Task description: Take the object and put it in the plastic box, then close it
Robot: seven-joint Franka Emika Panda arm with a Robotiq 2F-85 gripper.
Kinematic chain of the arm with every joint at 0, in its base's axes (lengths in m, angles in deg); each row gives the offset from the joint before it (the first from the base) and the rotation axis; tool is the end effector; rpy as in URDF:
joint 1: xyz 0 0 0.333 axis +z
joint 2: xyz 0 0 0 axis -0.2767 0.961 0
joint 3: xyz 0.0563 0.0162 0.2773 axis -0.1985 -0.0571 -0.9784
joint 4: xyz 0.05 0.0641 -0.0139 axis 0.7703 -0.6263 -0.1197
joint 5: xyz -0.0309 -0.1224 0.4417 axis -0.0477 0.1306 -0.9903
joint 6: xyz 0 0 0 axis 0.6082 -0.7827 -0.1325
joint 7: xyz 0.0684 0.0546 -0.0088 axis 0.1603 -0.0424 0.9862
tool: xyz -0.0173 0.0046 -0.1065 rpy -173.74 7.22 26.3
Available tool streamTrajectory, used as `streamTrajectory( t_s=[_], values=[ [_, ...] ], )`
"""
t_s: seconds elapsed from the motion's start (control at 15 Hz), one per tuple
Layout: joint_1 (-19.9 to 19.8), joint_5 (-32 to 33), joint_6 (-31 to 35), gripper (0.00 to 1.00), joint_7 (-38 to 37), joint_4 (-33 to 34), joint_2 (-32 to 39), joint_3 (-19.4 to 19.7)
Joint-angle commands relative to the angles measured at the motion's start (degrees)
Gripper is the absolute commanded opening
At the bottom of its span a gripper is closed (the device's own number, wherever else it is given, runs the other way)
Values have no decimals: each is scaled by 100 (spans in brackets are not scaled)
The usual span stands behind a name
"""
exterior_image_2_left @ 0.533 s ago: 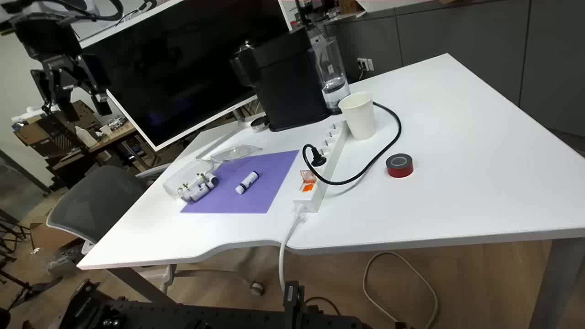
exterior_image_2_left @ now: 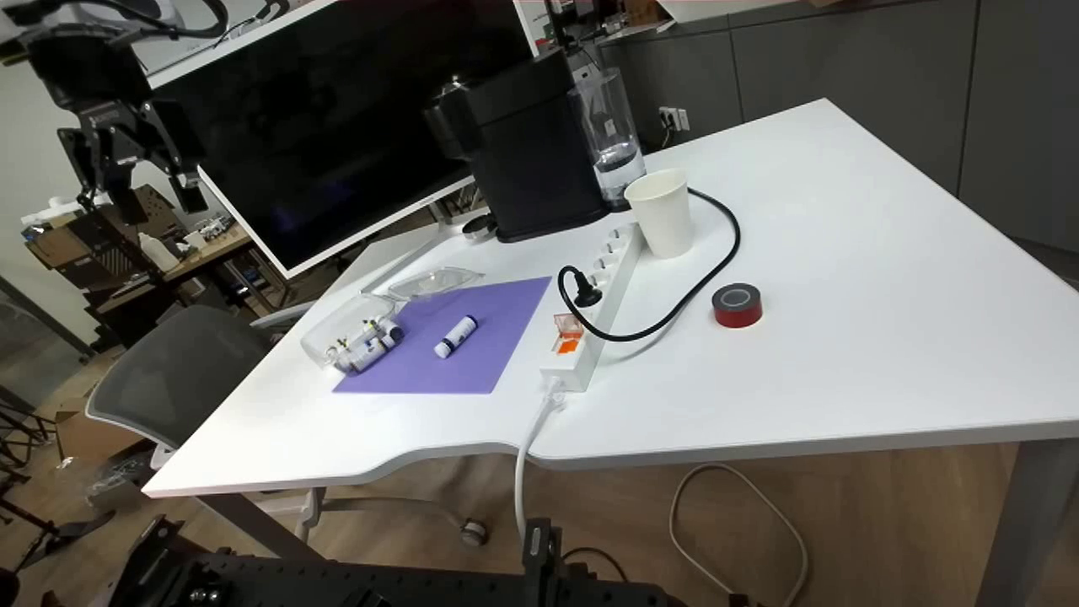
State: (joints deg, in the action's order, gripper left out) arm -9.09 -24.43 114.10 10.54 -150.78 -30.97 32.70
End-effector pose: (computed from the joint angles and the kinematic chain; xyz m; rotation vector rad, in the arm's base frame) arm 0.4784 0.0970 0.3664 -2.9724 -0.0867 0.3352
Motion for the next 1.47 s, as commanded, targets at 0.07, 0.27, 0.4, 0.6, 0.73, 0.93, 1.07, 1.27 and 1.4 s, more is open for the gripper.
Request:
streamTrajectory(
  t_s=[0.07, 0.27, 0.4, 0.6, 0.73, 0.93, 1.07, 1.27, 1.4],
  values=[
    [-71, -18, -12, 100, 18, 7, 0, -64],
    [-71, 83, 133, 100, -12, 17, 54, -113],
    [-136, 297, 421, 100, -109, 26, 189, -163],
    [-328, 685, 1067, 100, -205, -1, 513, -118],
    [-488, 949, 1438, 100, -197, 20, 821, -30],
    [-710, 1288, 1829, 100, -188, 131, 1389, 116],
    [-794, 1337, 1963, 100, -196, 224, 1793, 211],
    [-826, 1302, 2132, 100, -249, 337, 2364, 284],
    [-808, 1255, 2167, 100, -78, 125, 2177, 300]
  ],
)
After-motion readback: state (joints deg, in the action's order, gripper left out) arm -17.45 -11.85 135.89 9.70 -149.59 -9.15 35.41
